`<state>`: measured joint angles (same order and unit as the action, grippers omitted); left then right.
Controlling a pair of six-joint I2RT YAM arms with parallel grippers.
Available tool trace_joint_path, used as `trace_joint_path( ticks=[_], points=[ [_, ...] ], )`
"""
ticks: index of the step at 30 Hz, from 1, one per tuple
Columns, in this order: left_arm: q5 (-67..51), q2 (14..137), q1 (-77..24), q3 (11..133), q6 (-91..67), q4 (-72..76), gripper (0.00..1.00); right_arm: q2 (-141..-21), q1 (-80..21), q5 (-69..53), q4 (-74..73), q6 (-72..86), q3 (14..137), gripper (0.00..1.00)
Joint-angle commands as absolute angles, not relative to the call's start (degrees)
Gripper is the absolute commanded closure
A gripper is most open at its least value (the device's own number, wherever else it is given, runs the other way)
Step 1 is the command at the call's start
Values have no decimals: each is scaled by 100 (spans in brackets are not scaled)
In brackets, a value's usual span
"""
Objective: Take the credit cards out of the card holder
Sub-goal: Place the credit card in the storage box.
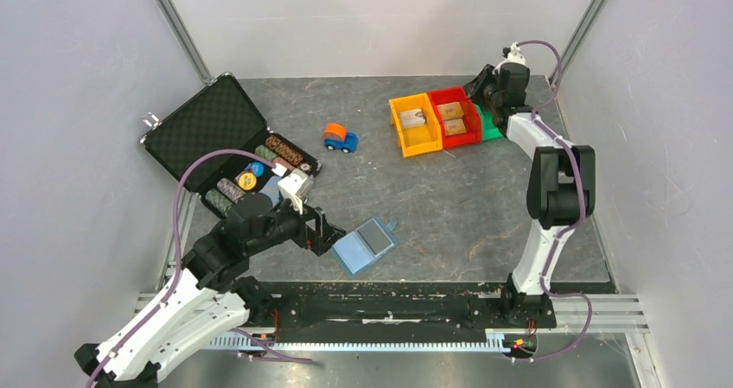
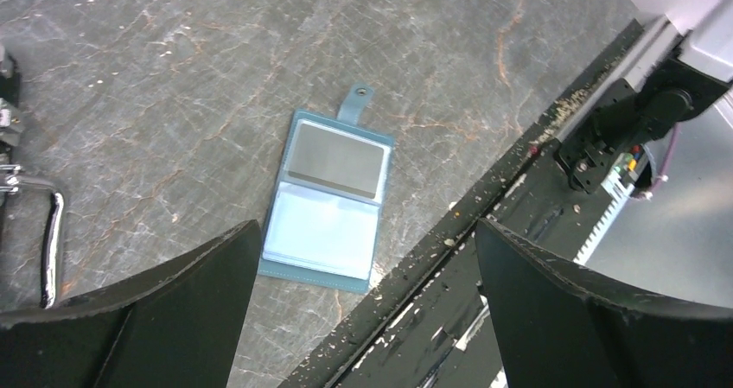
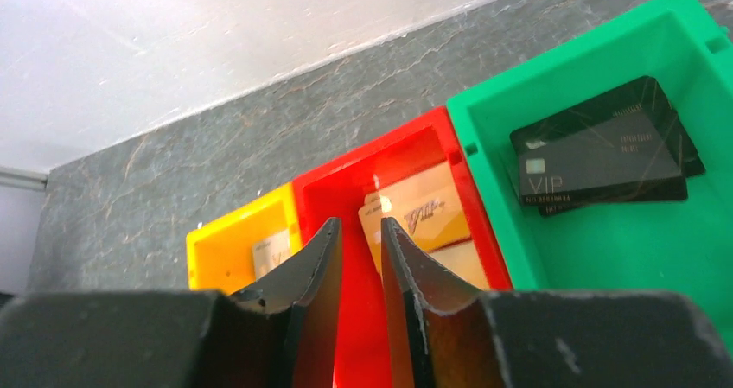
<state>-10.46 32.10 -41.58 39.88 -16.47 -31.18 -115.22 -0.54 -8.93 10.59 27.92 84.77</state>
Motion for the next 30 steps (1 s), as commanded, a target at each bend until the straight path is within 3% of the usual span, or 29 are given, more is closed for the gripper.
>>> trace_joint_path(
  ticks=[1,8,14,23,30],
  points=[
    [-549,3283,-4164,4055,-1869,-3050,0,-10422,-167,-1043,855,2410,7894,73],
    [116,3830,-4157,4196,-2721,-3578,0,-8877,-548,-1501,434,2055,6137,69],
    [-140,3765,-4157,3487,-3487,-2935,0,-7757,-1327,-1681,194,1623,4632,62],
    [-743,4292,-4157,2553,-4013,-2080,12,-6762,-2922,-2016,578,2206,3071,57],
    [-793,4610,-4157,2040,-4301,-1435,21,-6618,-4127,-1743,1145,2783,2792,56]
  ],
)
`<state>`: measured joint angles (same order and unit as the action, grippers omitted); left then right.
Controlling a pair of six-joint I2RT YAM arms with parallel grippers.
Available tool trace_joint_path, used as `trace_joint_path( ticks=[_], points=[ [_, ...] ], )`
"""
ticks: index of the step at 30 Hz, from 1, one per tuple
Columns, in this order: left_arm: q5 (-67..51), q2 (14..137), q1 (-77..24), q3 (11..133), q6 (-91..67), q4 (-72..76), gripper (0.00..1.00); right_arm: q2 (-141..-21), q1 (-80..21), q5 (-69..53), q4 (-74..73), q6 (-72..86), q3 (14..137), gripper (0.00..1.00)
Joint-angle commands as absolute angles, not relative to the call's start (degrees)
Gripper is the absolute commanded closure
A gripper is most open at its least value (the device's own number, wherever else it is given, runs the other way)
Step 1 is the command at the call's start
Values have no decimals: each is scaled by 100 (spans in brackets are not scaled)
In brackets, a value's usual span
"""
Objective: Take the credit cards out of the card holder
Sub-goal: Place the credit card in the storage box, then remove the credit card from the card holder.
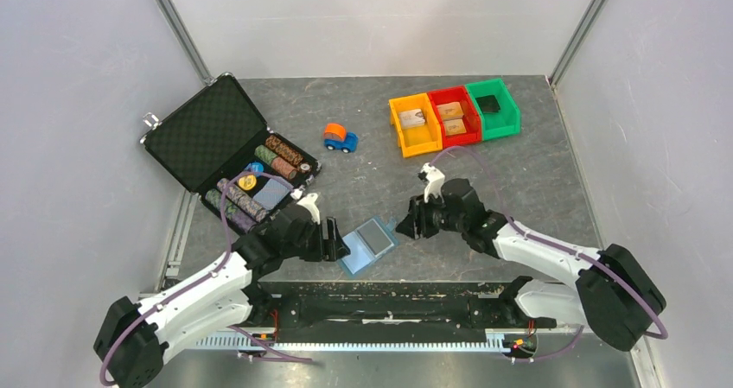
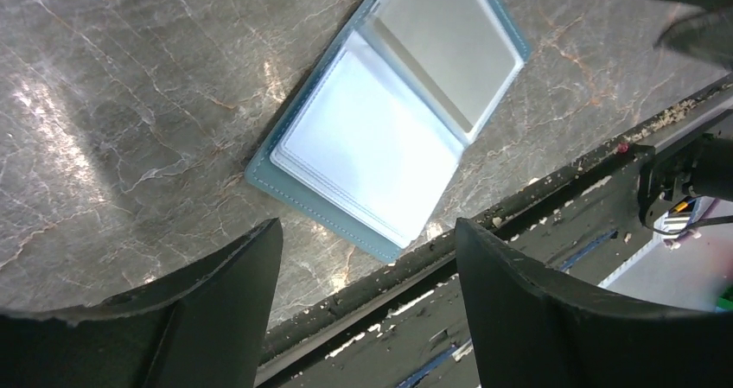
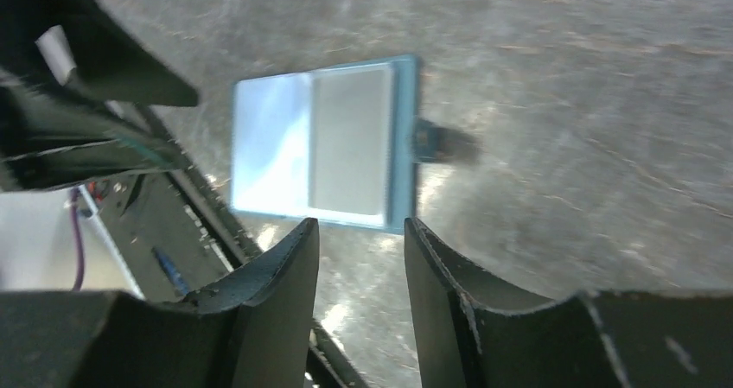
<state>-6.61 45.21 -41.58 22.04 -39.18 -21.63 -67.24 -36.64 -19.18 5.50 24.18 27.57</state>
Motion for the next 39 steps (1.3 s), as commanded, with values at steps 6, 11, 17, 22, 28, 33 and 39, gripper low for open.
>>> trace_joint_path(
  ticks=[6,11,17,22,28,33,39],
  points=[
    [-840,4745,-4157,1636,-4453,-858,30,-6935,-4475,-1664,1215,2815,2997,51],
    [-878,4948,-4157,1482,-4544,-519,37,-7277,-4505,-1664,1383,2795,3019,51],
    [-880,5305,-4157,1336,-4471,-222,44,-7823,-4508,-1764,1297,2496,3262,51],
    [-925,5444,-4159,1321,-4397,-58,53,-8183,-4537,-1635,1294,2442,3376,51],
    [-929,5423,-4158,1273,-4371,-18,62,-8319,-4571,-1070,985,2194,3497,51],
    [-963,5444,-4165,1309,-4298,-34,65,-8304,-4627,-726,875,2058,3489,51],
    [-950,5456,-4164,1307,-4272,-35,66,-8490,-4666,-823,902,2052,3577,52]
  ],
)
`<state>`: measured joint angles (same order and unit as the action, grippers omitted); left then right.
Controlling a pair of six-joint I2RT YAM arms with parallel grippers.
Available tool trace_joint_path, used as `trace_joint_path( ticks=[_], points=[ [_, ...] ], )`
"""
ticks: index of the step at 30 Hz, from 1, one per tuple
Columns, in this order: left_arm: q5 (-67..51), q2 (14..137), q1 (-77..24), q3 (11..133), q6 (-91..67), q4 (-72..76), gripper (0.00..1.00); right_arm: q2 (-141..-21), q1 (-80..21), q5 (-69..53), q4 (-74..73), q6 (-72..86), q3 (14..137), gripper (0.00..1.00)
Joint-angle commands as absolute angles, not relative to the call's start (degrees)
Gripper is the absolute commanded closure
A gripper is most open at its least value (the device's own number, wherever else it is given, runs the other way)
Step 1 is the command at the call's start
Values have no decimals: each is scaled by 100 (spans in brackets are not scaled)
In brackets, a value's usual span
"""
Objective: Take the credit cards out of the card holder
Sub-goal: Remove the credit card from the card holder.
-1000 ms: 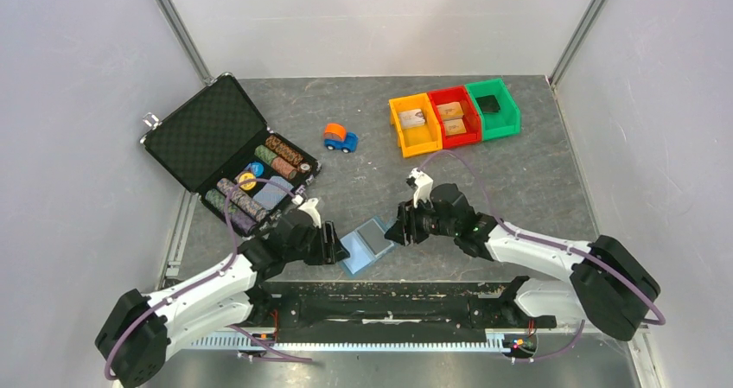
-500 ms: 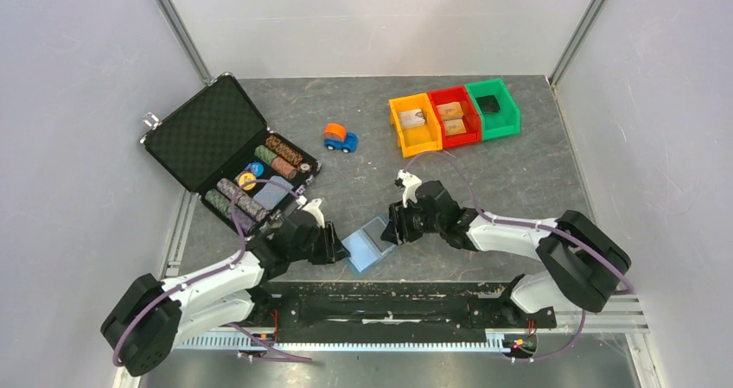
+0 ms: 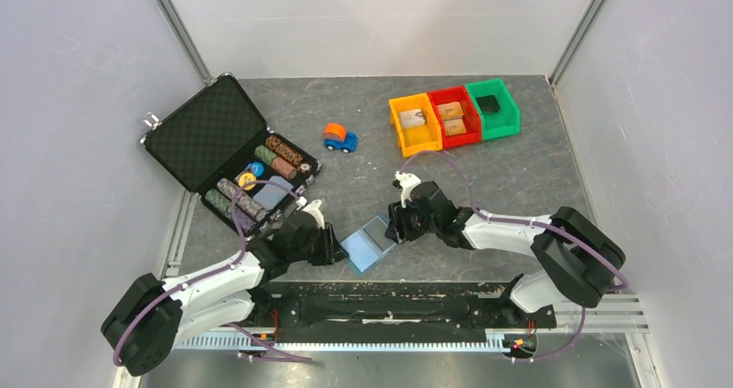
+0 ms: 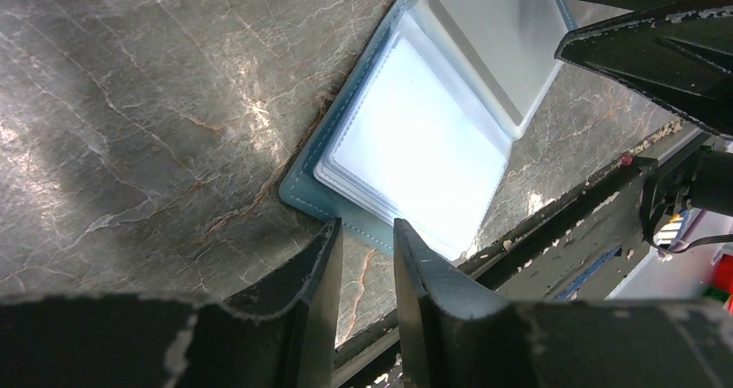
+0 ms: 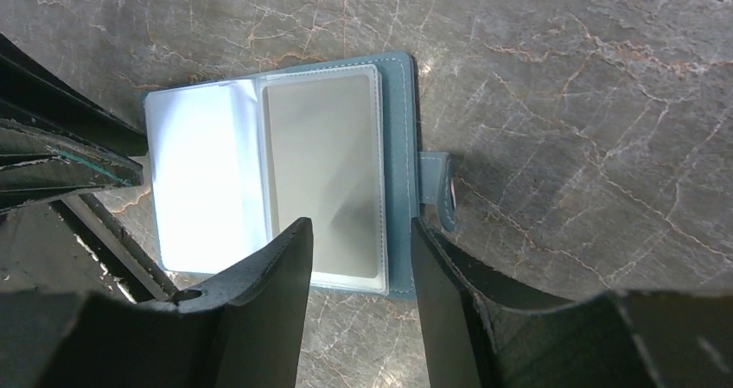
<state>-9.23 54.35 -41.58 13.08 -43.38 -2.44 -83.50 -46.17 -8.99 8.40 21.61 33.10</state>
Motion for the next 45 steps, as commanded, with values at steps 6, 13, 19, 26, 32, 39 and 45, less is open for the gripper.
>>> trace_joint_path(
  ticks=[6,13,19,26,32,39,45],
  points=[
    [-956,5451,-4162,1384,-4265,-77,66,-8607,-4758,-1070,1142,2171,3524,58],
    [-909,5422,-4162,1371,-4272,-79,68,-8462,-4844,-1074,1064,2143,3586,66],
    [-914,5426,-4162,1406,-4279,-89,69,-8209,-4871,-1204,1058,2151,3552,64],
    [-923,5429,-4161,1411,-4289,-90,70,-7953,-4870,-1121,984,2121,3507,65],
    [-942,5438,-4157,1404,-4293,-90,70,-7873,-4874,-1210,932,2018,3535,70],
    [-932,5453,-4160,1450,-4324,-53,70,-7778,-4883,-1475,1157,2062,3444,81],
    [-951,5467,-4164,1471,-4332,-53,70,-7804,-4875,-1691,1161,2080,3445,67]
  ],
)
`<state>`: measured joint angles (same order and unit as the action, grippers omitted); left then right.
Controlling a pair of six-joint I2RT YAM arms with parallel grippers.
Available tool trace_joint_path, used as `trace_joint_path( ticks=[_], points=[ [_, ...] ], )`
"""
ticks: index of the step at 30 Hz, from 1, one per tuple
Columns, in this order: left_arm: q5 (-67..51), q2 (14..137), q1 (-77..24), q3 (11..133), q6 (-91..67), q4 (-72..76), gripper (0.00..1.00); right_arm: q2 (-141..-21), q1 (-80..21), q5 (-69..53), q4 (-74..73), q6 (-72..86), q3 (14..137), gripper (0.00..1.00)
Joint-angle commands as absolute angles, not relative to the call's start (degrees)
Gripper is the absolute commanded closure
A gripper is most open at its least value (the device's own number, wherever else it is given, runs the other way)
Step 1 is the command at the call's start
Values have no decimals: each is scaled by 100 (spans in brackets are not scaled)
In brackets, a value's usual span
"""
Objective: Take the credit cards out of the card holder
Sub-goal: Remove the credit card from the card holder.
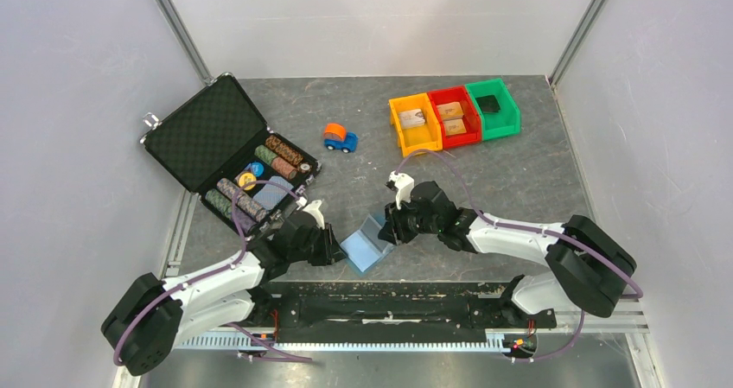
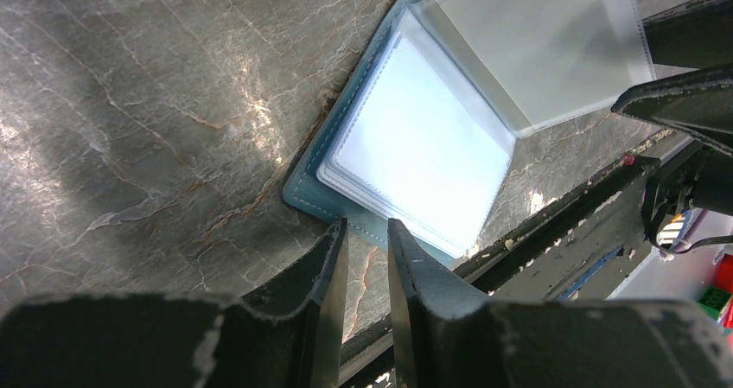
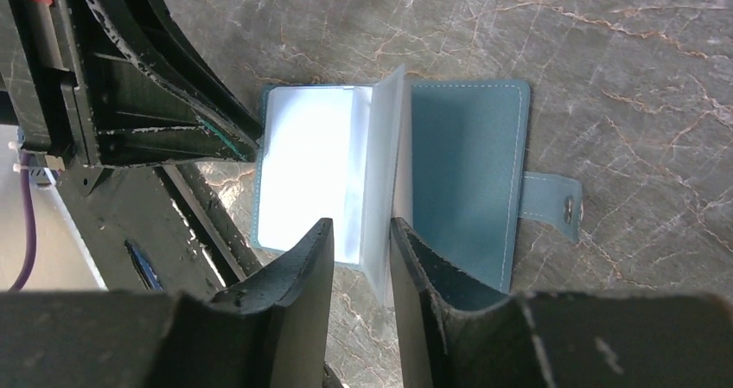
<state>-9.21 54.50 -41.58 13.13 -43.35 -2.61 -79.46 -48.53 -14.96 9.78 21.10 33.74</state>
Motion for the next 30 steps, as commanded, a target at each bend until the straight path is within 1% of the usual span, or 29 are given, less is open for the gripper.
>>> trace_joint_path(
  ticks=[1,9,10,13,19,22,25,28,30],
  points=[
    [-950,5467,-4163,1468,-4346,-51,70,-7773,-4878,-1667,1149,2097,3438,66],
    [-966,5406,-4162,1468,-4386,-46,70,-7557,-4878,-1521,1100,2119,3410,67],
    [-960,5402,-4159,1468,-4386,-44,70,-7534,-4880,-1493,1104,2122,3404,67],
    [-958,5411,-4163,1468,-4386,-39,70,-7499,-4878,-1505,1164,2123,3371,73],
    [-962,5414,-4158,1459,-4386,-37,70,-7729,-4882,-1804,1330,2222,3325,74],
    [-959,5396,-4158,1450,-4377,-40,70,-7776,-4878,-1762,1302,2212,3339,71],
    [-952,5382,-4157,1441,-4368,-42,70,-7741,-4878,-1302,1075,2088,3442,65],
    [-949,5390,-4159,1450,-4356,-52,70,-7862,-4844,-713,653,1927,3601,63],
    [-941,5388,-4157,1459,-4345,-76,70,-7962,-4785,-633,567,1864,3622,62]
  ],
)
